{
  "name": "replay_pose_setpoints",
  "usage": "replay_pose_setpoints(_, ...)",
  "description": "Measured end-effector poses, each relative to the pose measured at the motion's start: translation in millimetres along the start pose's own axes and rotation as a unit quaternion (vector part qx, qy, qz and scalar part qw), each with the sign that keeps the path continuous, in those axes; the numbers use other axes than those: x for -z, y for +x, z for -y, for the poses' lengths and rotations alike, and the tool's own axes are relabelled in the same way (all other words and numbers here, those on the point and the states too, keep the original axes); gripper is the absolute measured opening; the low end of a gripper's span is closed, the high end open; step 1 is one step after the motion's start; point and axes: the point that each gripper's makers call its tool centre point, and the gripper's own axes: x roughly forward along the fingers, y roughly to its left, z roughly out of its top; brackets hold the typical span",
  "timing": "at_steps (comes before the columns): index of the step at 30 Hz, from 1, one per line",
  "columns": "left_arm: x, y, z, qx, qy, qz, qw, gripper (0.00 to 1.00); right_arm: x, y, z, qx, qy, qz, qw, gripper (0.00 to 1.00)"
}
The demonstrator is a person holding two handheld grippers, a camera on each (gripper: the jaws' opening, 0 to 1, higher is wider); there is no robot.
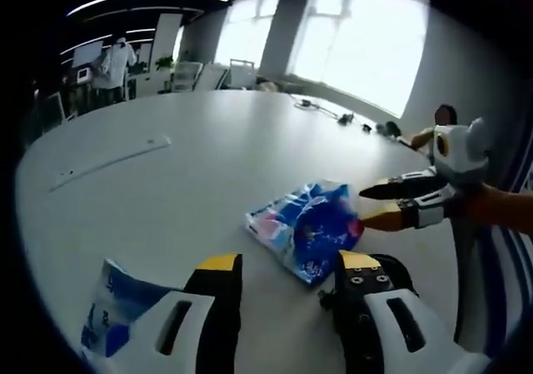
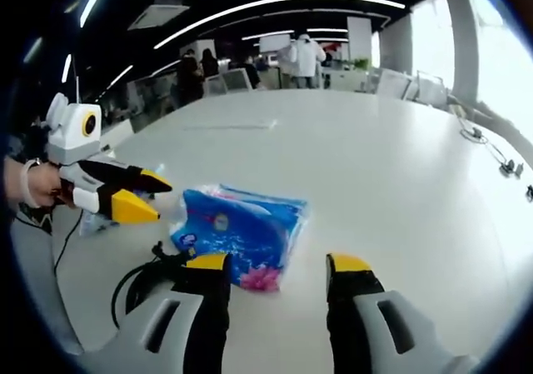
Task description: Arrange the tabletop items into an orderly group along one side of the table until the central work area is clear of visible clutter.
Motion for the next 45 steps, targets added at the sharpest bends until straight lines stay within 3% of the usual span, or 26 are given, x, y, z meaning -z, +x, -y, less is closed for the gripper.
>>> replay_pose_setpoints(11, -0.6, -9, -0.4, 0.003, 0.001, 0.004, 1.0, 0.5, -5.0, -4, -10, -0.016, -0.003, 0.007, 0.9998, 0.52)
replay_pose_setpoints(18, -3.9, -15, 1.0, 0.007, 0.001, 0.012, 0.9999, 0.6, -6.0, -8, -16, -0.025, -0.007, 0.012, 0.9996, 0.55)
replay_pose_setpoints(30, -7.2, -36, -3.0, 0.001, -0.004, 0.023, 0.9997, 0.59, -20.8, -19, -34, -0.039, -0.044, 0.026, 0.998, 0.55)
replay_pose_setpoints(45, -8.1, -79, -26.8, -0.035, -0.022, 0.043, 0.9983, 0.53, -47.0, -30, -56, -0.055, -0.06, 0.055, 0.9951, 0.53)
